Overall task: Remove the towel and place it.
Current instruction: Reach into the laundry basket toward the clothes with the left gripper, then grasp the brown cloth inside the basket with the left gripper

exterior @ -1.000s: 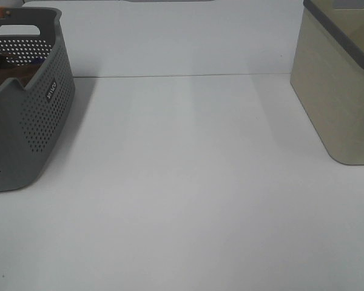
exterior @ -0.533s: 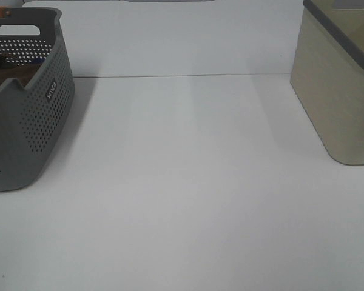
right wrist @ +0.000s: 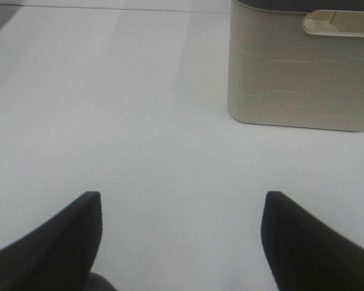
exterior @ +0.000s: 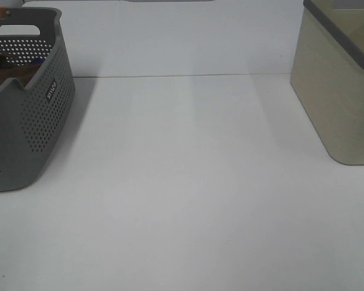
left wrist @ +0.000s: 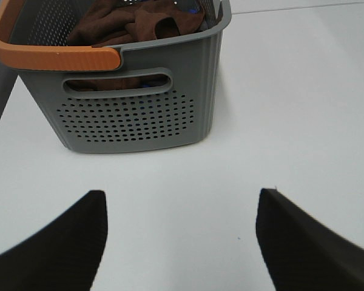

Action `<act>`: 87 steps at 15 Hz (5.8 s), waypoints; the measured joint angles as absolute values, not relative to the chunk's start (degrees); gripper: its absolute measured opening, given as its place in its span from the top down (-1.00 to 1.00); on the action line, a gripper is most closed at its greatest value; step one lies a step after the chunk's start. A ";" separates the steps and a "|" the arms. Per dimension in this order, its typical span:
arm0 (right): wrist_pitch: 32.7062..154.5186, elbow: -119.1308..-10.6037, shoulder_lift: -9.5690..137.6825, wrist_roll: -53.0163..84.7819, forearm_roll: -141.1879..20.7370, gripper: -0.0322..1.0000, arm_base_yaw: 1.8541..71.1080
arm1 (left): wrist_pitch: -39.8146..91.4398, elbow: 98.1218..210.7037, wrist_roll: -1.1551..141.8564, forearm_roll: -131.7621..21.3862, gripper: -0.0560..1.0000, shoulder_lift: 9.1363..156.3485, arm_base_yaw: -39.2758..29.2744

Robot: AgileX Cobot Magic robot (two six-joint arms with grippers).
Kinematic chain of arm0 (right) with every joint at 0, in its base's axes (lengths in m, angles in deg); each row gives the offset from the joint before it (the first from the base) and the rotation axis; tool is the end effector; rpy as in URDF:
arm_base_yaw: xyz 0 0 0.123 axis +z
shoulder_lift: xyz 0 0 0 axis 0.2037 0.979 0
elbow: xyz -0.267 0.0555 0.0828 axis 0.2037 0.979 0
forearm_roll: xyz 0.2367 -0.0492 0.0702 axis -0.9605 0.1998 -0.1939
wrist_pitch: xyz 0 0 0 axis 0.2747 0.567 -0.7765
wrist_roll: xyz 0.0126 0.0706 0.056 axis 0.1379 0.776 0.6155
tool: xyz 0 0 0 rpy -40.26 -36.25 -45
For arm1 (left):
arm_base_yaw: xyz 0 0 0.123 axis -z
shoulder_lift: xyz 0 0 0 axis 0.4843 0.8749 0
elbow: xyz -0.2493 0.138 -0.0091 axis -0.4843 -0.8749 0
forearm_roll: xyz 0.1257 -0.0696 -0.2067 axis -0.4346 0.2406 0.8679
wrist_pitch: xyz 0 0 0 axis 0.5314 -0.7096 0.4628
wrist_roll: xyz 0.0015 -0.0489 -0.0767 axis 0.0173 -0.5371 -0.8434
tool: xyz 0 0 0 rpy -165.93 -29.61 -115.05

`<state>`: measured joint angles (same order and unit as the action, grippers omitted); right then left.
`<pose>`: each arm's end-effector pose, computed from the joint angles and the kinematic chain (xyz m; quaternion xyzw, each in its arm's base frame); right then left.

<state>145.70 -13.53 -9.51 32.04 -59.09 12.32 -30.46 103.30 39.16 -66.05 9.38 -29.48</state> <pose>-0.0070 0.0093 0.2779 -0.0568 0.8494 0.0309 0.5238 -0.0048 -0.0037 0.2774 0.0182 0.8497 -0.0075 0.5269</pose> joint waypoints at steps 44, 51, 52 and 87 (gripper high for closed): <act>145.70 -13.53 -9.51 32.04 -59.49 -0.42 12.32 | -14.77 171.20 37.84 -82.55 -0.37 115.50 -29.54; 145.70 -13.53 -9.51 32.04 -59.49 -0.42 12.32 | -20.44 193.49 37.67 -87.19 -0.33 134.63 -29.54; 145.70 -13.53 -9.51 32.04 -59.49 -0.42 12.32 | -20.38 195.61 37.67 -87.25 -0.29 137.15 -29.54; 145.70 -13.53 -9.51 32.16 -59.49 -0.42 12.32 | -14.65 200.13 37.61 -92.01 -0.09 151.82 -29.54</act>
